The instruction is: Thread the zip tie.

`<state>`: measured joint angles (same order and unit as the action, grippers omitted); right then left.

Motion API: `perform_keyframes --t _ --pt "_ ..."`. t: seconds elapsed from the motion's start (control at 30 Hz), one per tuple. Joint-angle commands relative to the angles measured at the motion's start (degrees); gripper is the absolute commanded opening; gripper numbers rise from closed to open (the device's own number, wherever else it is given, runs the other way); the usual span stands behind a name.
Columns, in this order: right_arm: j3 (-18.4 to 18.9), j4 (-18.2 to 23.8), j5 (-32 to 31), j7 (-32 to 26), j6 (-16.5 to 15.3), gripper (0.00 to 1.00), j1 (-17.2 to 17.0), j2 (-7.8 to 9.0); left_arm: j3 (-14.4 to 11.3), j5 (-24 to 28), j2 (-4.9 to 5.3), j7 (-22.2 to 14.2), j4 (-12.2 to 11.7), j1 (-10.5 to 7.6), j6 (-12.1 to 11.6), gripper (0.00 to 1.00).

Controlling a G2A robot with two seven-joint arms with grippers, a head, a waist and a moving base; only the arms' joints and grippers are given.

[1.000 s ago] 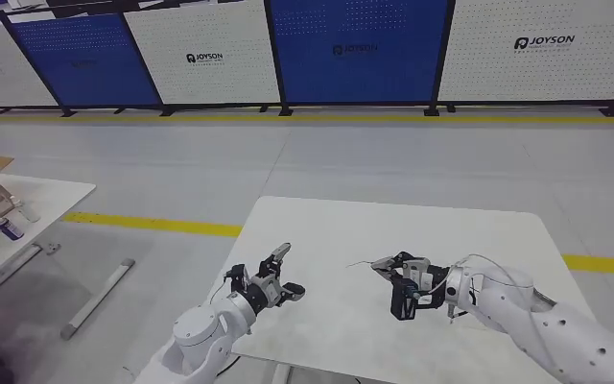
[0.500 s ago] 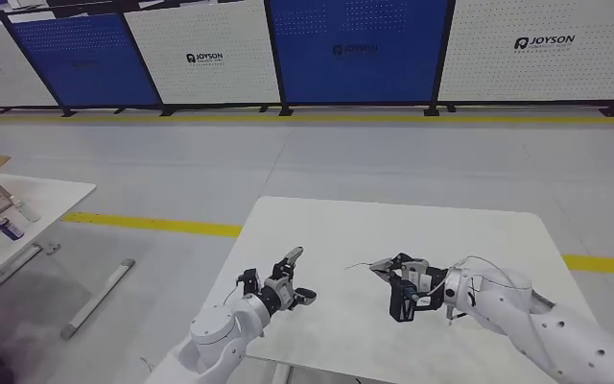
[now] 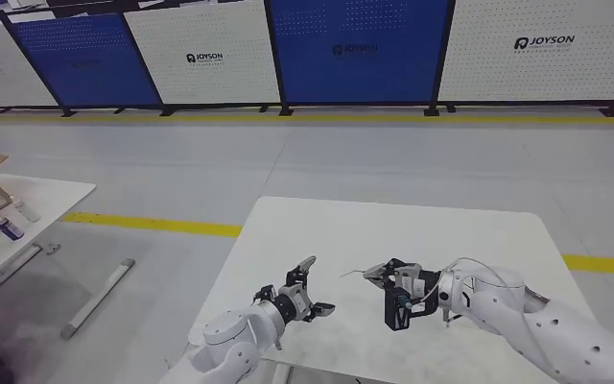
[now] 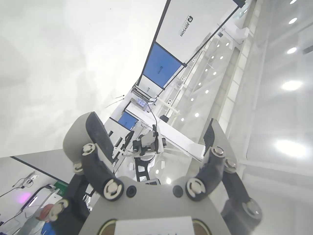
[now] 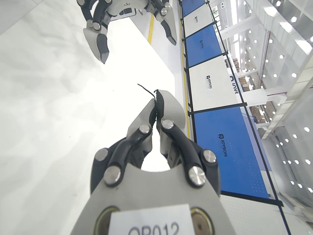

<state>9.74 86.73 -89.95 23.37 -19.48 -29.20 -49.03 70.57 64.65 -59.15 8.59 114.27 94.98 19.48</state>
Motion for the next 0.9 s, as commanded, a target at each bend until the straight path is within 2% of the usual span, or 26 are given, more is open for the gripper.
perform_keyframes --t 0.0,0.07,0.13,0.23,0.43,0.53,0.8,0.87 --pt "0.0 0.0 0.0 0.0 0.0 0.0 0.0 0.0 0.0 0.0 0.0 0.0 0.0 0.0 0.0 1.0" --pt "0.0 0.0 0.0 0.0 0.0 0.0 0.0 0.0 -0.1 -0.1 -0.02 -0.1 0.1 -0.06 -0.2 1.0" --pt "0.0 0.0 0.0 0.0 0.0 0.0 0.0 0.0 -1.1 -0.6 -0.27 0.1 0.4 -0.25 -1.5 1.0" --pt "0.0 0.0 0.0 0.0 0.0 0.0 0.0 0.0 -3.0 0.1 -0.91 2.3 0.5 -1.59 -3.7 1.0" --pt "0.0 0.0 0.0 0.0 0.0 0.0 0.0 0.0 -8.2 1.3 -2.46 7.6 -1.6 -6.4 -5.1 1.0" --pt "0.0 0.0 0.0 0.0 0.0 0.0 0.0 0.0 -10.9 -0.6 -3.34 10.8 -4.4 -9.36 -6.9 1.0" --pt "0.0 0.0 0.0 0.0 0.0 0.0 0.0 0.0 -11.1 -1.0 -3.42 11.0 -4.7 -9.65 -7.1 1.0" --pt "0.0 0.0 0.0 0.0 0.0 0.0 0.0 0.0 -11.1 -0.6 -3.55 10.3 -4.6 -9.5 -8.0 1.0"
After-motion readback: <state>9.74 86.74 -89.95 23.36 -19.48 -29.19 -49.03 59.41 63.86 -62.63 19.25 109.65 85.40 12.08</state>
